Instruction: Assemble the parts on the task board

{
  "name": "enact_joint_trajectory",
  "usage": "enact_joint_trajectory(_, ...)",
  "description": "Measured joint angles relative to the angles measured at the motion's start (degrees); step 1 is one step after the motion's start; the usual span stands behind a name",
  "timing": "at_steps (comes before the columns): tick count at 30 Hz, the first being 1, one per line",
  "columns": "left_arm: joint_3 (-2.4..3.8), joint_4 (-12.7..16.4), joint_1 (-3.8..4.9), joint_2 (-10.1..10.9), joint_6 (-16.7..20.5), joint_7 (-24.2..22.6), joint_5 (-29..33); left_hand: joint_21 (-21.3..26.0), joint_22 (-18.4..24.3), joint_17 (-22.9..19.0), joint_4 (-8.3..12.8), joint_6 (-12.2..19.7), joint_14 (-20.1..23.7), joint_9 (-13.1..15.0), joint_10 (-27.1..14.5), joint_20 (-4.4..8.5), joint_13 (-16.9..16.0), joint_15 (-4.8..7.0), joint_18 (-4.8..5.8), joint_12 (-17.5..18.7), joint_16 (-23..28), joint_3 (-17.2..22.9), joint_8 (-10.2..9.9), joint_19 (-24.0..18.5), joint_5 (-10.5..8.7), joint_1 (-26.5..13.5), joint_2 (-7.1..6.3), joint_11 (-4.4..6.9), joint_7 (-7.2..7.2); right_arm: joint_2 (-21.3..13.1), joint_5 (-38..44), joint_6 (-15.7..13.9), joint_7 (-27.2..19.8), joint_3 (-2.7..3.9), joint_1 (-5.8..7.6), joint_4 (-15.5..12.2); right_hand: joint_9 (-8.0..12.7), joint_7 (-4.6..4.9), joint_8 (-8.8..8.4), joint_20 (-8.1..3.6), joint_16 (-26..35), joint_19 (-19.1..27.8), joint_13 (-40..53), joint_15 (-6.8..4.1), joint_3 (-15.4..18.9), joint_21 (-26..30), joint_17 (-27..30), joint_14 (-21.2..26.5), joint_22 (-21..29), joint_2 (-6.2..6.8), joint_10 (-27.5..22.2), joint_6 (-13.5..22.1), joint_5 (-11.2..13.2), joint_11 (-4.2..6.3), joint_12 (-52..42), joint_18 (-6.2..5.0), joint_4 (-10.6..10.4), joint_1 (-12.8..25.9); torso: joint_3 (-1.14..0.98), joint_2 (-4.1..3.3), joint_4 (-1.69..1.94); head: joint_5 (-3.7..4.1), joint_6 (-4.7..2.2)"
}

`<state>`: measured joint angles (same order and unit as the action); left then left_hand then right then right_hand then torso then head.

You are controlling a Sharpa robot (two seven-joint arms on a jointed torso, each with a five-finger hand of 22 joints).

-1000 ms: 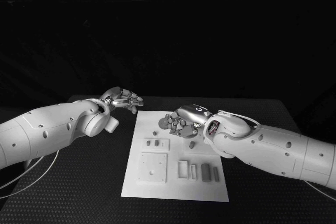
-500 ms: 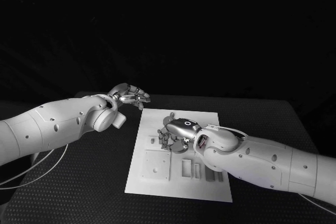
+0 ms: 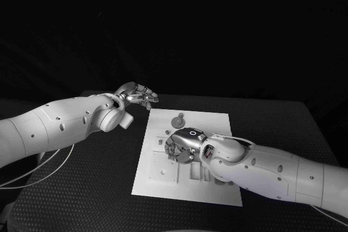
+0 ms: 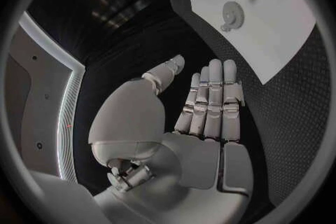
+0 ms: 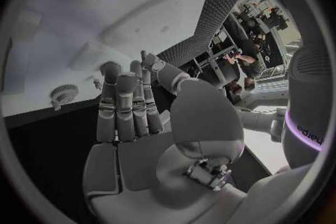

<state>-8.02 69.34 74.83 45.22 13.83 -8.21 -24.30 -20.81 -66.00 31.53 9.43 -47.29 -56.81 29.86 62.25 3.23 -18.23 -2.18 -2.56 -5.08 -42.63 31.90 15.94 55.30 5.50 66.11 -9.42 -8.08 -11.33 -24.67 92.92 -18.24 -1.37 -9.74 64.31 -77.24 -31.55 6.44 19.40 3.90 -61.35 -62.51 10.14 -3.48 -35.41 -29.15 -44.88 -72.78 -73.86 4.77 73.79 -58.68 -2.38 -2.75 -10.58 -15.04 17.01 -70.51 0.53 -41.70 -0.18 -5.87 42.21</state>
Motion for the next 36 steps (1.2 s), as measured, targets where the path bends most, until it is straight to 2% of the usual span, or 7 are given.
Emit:
enact_joint_trajectory(10, 0.00, 0.01, 0.00, 0.11, 0.00, -0.01, 0.03, 0.00, -0.04, 0.06, 0.00, 0.00, 0.00, 0.00, 0.00, 0.00, 0.00, 0.00, 0.00, 0.00, 0.22, 0.00, 0.00, 0.00, 0.00, 0.00, 0.00, 0.00, 0.00, -0.68, 0.81, 0.81, 0.07, -0.28, -0.01, -0.07, -0.08, 0.00, -0.01, 0.00, 0.00, 0.00, 0.06, 0.02, 0.00, 0.00, 0.01, -0.01, 0.00, 0.00, 0.00, 0.00, 0.00, 0.00, 0.00, 0.00, 0.00, 0.00, 0.01, 0.03, -0.09, -0.19, 0.32)
enact_joint_trajectory(19, 0.00, 0.03, 0.00, 0.12, 0.00, -0.04, 0.04, 0.00, -0.04, 0.11, 0.00, -0.01, 0.00, -0.05, 0.00, 0.00, -0.01, 0.00, 0.00, 0.00, 0.22, 0.00, 0.00, 0.00, 0.00, 0.00, 0.00, 0.01, 0.01, -0.46, 1.44, 1.53, 0.15, -0.60, -0.02, 0.97, -0.08, 0.00, 0.11, 0.00, 0.00, 0.00, 0.14, 0.11, 0.00, 0.00, 0.01, -0.09, -0.06, 0.00, 0.00, 0.00, 0.00, 0.00, 0.00, 0.00, 0.00, 0.00, 0.01, 0.04, -0.07, -0.14, 0.45)
enact_joint_trajectory(36, 0.00, 0.01, 0.00, 0.11, -0.01, -0.06, 0.06, 0.00, -0.08, 0.21, 0.00, -0.09, 0.00, -0.04, 0.01, -0.09, 0.00, 0.00, -0.04, 0.00, 0.22, 0.00, 0.00, 0.08, 0.00, 0.00, 0.00, 0.02, 0.09, -0.07, 1.77, 1.84, 0.15, -0.79, -0.42, 1.07, -0.18, 0.00, 0.06, 0.00, 0.00, 0.00, 0.26, 0.17, 0.00, 0.00, 0.02, -0.07, -0.11, -0.02, 0.00, 0.00, 0.00, 0.00, 0.00, 0.00, 0.00, 0.02, 0.00, 0.04, -0.05, -0.24, 0.76)
